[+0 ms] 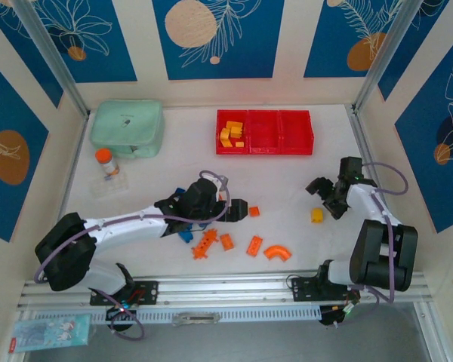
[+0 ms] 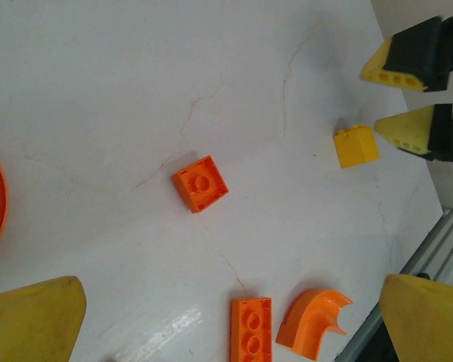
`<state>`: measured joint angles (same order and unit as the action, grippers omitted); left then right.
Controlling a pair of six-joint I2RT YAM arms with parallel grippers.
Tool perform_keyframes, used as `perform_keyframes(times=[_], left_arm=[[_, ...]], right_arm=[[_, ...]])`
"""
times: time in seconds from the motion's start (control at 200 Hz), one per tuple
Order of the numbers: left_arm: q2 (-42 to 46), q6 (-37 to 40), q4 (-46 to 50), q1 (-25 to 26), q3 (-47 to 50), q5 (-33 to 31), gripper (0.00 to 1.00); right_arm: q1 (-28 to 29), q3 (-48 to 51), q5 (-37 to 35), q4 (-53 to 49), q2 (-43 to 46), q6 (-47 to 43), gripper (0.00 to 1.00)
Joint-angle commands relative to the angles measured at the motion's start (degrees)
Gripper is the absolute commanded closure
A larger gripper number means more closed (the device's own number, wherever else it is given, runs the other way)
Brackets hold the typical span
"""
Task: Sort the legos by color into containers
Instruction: Pick up the lego from the middle-right of the table.
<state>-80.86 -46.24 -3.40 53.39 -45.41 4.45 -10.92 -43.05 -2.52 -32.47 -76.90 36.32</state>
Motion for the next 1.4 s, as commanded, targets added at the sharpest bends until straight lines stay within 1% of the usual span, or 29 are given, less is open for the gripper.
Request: perform_keyframes(times=[0.0, 0.11, 0.285, 0.45, 0.525, 0.62, 0.78, 0.875, 0.98, 1.225, 1.395], left_arm=[[0.0, 0.7, -0.1, 0.4, -2.0, 0.0, 0.01], [0.4, 0.8, 0.2, 0.4, -1.7, -0.4, 0.01], [1.4, 1.8, 2.0, 0.3, -1.9, -1.4, 0.01], [2.5, 2.8, 3.3, 0.3, -1.9, -2.6, 0.01], [2.7, 2.9, 3.8, 0.1, -2.0, -2.9, 0.01], [2.9, 3.3, 4.2, 0.1, -2.2, -2.8, 0.01], [3.1, 3.7, 4.4, -0.1, -1.9, -3.2, 0.01], [2.8, 3.9, 5.1, -0.6, -2.5, -2.5, 0.01], [3.2, 4.4, 5.9, -0.6, -2.8, -2.6, 0.01], [4.0, 4.7, 6.0, -1.2, -2.0, -2.6, 0.01], [6.2, 5.5, 7.4, -2.5, -1.7, -2.8, 0.01]], right_arm=[[2.1, 1.2, 0.8, -0.7, -1.1, 1.9, 0.12], [3.9, 2.2, 0.7, -0.6, -1.3, 2.4, 0.15], [8.4, 2.3, -2.2, -2.5, -0.9, 2.5, 0.21], [10.6, 1.9, -3.8, -3.6, -0.5, 2.5, 0.31], [11.0, 1.3, -3.6, -4.1, -1.7, 1.9, 0.33], [11.3, -0.3, -3.9, -6.1, -3.2, 1.1, 0.37], [14.7, -0.5, -4.2, -6.5, -3.6, 1.3, 0.40], [15.5, -1.1, -3.6, -6.8, -5.0, 1.5, 0.46], [16.6, -1.5, -5.5, -7.1, -5.6, 1.4, 0.53], [18.6, -3.0, -6.2, -7.7, -5.6, 0.6, 0.68], [23.3, -7.4, -8.8, -9.8, -3.5, 0.3, 0.71]])
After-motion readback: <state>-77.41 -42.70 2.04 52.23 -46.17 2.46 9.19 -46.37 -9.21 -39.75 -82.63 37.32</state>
